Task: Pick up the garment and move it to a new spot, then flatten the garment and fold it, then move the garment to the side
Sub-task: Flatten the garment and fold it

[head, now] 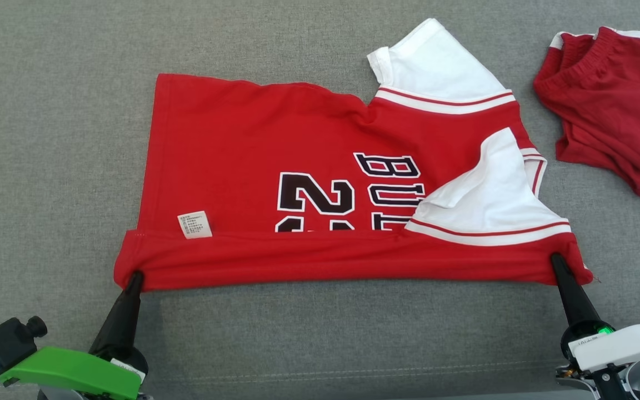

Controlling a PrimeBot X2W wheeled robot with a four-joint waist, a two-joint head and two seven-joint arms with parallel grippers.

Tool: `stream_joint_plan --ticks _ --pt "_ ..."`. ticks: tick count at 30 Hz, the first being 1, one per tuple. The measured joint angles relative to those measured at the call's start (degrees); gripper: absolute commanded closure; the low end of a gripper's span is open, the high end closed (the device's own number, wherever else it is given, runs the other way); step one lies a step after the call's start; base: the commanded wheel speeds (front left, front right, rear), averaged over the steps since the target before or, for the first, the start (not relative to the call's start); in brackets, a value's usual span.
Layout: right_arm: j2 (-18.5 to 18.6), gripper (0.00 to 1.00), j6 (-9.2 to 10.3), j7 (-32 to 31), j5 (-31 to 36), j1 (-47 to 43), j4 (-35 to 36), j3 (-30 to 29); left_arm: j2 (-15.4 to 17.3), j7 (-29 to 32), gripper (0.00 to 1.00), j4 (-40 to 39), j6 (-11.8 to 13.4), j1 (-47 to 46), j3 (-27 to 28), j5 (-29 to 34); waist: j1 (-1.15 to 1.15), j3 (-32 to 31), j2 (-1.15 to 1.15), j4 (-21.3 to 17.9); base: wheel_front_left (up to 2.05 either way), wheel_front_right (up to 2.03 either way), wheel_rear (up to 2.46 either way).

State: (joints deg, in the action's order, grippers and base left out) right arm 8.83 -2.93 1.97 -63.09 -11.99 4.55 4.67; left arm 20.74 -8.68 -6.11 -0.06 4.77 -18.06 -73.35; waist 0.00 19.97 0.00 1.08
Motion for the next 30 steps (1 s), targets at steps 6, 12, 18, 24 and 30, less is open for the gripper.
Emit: stream_joint_plan --ticks 6,12,18,24,30 --pt "-0.3 1.0 0.12 -0.2 0.1 -0.2 0.8 1.5 0.7 0.1 1.0 -0.4 0.8 0.0 -0.5 1.5 0.0 1.2 0.0 -0.1 0.0 0.0 0.0" --pt "-0.3 1.0 0.55 -0.6 0.5 -0.3 0.6 2.3 0.7 0.0 1.0 -0.5 1.2 0.0 -0.8 2.5 0.0 1.4 0.0 -0.9 0.0 0.0 0.0" --pt "0.0 0.73 1.41 -0.7 1.1 -0.6 0.7 1.9 1.3 0.5 0.95 -1.0 1.6 0.0 -1.7 2.9 0.0 1.0 0.0 -1.7 0.0 0.0 0.0" --pt "0.9 0.0 2.21 -0.5 2.2 -1.0 0.6 0.8 1.6 1.1 0.15 -0.9 2.2 0.2 -2.3 2.9 0.0 0.5 0.0 -1.7 0.0 0.0 0.0" --pt "1.6 0.0 3.02 -0.6 3.0 -1.2 0.6 0.9 1.6 1.7 0.0 -1.0 2.7 0.4 -2.7 2.9 0.0 -0.3 0.0 -1.0 0.0 0.0 0.0"
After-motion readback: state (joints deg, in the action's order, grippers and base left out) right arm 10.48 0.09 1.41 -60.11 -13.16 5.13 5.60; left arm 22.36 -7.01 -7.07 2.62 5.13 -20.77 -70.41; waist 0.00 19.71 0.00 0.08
